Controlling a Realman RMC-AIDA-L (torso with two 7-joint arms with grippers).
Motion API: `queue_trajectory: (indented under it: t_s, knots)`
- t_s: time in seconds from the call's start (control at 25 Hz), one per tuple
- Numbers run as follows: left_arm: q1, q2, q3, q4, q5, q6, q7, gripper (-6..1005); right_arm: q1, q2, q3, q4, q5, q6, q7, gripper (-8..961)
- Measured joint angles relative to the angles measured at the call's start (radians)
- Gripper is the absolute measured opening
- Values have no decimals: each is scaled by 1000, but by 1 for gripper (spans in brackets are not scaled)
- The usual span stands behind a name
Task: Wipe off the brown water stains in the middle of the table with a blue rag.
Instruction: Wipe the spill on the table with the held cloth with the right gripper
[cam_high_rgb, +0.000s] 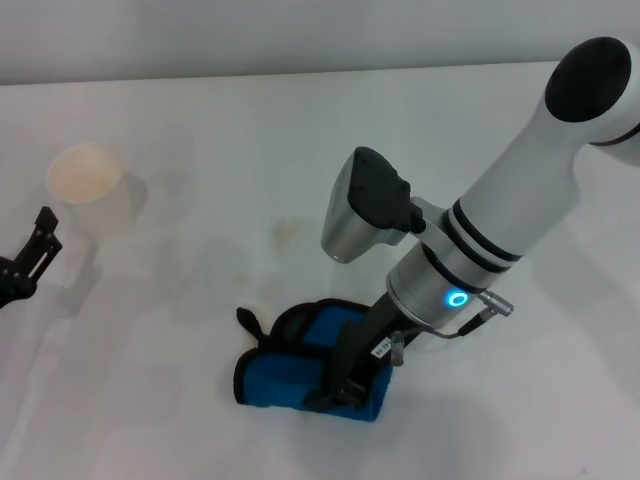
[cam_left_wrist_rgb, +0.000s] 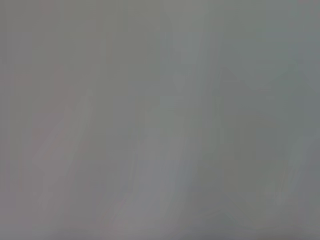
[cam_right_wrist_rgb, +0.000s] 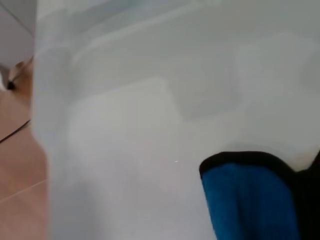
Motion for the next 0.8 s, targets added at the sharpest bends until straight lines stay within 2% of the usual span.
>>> queue_trajectory:
  t_s: [0.8]
  knots:
    - [-12,0,-6,-11,0,0,0,887,-15,0,-2,3,7,-278,-5,41]
